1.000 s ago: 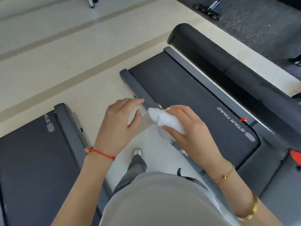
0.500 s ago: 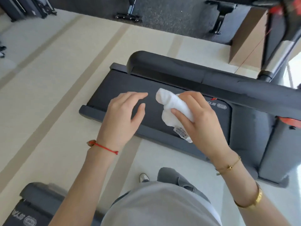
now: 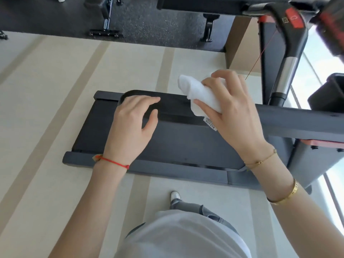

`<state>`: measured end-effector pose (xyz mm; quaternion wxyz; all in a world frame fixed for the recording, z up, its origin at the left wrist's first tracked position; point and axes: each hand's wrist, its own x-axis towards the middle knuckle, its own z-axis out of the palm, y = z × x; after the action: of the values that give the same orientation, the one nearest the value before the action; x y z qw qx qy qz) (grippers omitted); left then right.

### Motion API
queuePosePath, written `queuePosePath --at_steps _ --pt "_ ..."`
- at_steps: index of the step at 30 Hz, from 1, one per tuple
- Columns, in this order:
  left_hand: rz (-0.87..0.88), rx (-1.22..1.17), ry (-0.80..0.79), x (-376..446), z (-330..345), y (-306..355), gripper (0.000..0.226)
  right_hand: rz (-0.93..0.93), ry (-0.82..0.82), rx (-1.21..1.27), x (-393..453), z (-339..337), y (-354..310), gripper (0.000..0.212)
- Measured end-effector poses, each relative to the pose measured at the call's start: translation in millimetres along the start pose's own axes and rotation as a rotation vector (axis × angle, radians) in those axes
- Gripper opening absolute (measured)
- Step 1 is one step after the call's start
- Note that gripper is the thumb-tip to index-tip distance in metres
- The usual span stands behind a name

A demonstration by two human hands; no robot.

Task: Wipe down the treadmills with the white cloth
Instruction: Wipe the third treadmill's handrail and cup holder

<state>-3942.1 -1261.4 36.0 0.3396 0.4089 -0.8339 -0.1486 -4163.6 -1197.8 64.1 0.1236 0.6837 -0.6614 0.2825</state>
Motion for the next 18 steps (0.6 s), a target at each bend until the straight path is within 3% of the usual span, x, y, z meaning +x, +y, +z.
queuePosePath --at_steps 6,11,18 --pt "-0.028 0.035 0.029 25.3 8.1 -15.5 0.026 -0.005 -0.229 0.002 14.8 42.9 12.8 0.042" --pt "-0.101 0.057 0.025 32.5 15.9 -33.2 0.029 -0.022 -0.301 -0.012 33.1 67.5 1.9 0.048" --pt "-0.113 0.058 -0.018 38.4 16.7 -52.9 0.029 0.061 -0.403 0.006 23.9 42.0 28.3 0.054"
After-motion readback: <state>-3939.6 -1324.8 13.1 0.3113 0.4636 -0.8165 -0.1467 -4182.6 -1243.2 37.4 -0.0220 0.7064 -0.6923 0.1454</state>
